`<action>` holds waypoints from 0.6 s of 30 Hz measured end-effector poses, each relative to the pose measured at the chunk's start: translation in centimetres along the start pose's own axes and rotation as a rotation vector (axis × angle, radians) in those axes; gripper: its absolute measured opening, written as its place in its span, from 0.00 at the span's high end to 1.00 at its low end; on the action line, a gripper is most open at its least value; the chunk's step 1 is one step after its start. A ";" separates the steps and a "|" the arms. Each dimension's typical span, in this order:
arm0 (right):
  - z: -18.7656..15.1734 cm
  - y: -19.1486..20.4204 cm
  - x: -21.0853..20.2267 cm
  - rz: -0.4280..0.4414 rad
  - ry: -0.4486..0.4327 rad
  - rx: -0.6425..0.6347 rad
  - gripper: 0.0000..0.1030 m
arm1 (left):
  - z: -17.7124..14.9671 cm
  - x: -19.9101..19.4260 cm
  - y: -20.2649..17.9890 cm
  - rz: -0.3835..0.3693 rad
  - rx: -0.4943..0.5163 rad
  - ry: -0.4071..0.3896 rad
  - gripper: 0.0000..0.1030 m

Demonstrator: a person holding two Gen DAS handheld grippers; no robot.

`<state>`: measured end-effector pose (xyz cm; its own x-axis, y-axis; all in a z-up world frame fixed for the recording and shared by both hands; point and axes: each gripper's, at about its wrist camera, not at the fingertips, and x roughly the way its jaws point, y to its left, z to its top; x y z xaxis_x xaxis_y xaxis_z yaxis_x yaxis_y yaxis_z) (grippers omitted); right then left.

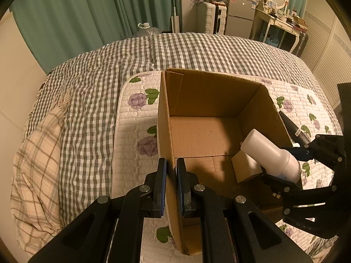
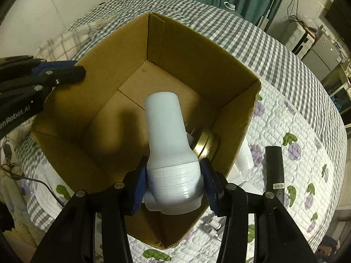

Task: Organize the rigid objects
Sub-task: 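Carry the lint remover into the box and open the right gripper, then move the right gripper to the light-blue earbud case and grasp it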

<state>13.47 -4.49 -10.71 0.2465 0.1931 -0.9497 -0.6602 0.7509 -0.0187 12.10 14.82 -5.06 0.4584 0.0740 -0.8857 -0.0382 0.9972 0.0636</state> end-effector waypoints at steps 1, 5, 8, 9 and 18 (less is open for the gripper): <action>-0.1 0.0 -0.1 0.000 -0.003 -0.001 0.54 | 0.0 0.0 0.0 -0.001 0.000 -0.001 0.92; -0.3 -0.4 -0.9 0.000 -0.017 0.013 0.54 | -0.1 0.0 0.0 0.002 0.003 0.000 0.92; -0.5 -0.9 -2.2 0.010 -0.049 0.034 0.41 | -0.1 0.0 0.0 0.005 0.003 -0.001 0.92; -0.5 -1.2 -3.0 0.010 -0.065 0.041 0.41 | -0.1 0.0 0.0 0.002 0.003 0.002 0.92; -1.3 -7.0 -10.5 -0.064 -0.203 0.133 0.40 | -0.2 0.2 0.0 0.007 0.009 0.002 0.92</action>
<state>14.63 -12.61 -1.01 0.4311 0.2558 -0.8653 -0.5431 0.8393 -0.0224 12.00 14.82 -5.35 0.4561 0.0808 -0.8863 -0.0336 0.9967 0.0736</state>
